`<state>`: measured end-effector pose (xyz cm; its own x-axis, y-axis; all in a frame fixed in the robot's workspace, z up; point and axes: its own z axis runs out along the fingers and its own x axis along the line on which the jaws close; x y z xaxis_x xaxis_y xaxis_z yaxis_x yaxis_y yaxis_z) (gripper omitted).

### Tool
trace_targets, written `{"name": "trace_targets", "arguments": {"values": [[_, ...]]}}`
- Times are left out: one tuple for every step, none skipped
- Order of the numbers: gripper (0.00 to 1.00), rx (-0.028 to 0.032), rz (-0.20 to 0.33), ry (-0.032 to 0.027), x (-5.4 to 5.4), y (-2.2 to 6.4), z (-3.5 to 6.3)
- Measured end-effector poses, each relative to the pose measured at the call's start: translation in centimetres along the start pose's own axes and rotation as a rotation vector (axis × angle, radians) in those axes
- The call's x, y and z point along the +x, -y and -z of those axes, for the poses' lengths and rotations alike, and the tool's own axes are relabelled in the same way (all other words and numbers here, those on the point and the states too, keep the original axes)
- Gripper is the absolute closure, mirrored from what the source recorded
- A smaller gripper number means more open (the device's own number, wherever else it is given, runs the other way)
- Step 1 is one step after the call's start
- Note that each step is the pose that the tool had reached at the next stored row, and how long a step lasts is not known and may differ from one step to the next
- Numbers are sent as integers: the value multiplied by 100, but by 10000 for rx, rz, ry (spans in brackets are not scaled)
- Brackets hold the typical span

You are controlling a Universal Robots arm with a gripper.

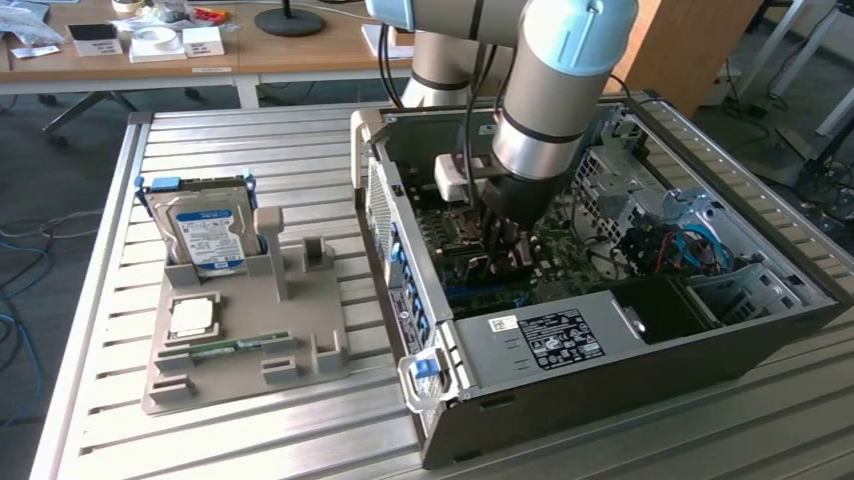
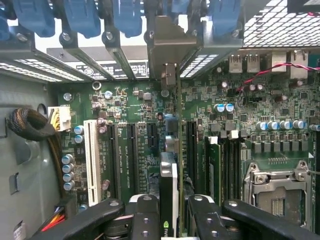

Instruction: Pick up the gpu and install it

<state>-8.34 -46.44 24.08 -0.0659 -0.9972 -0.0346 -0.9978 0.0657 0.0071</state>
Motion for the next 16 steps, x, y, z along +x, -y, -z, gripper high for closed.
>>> {"name": "trace_targets", "arguments": {"values": [[73,1,-2,9,13,1,0],[73,-3,0,48,14,1,0],[73,-4,0,78,14,0,-4],[73,-5,-1,95,14,-1,-5],[73,-6,0,106,14,-1,-6],[73,-6,0,112,14,-1,-7],[73,-3,1,123,14,-1,-11],[73,-4,1,121,14,-1,-11],[73,-5,1,120,14,-1,-11],[73,-5,1,120,14,-1,-11],[73,-5,0,120,14,-2,-11],[73,-5,0,119,14,-2,-10],[73,-6,0,117,14,-2,-11],[73,-7,0,116,15,-2,-15],[73,-7,1,116,15,-2,-21],[73,-6,0,119,15,-2,-27]]}}
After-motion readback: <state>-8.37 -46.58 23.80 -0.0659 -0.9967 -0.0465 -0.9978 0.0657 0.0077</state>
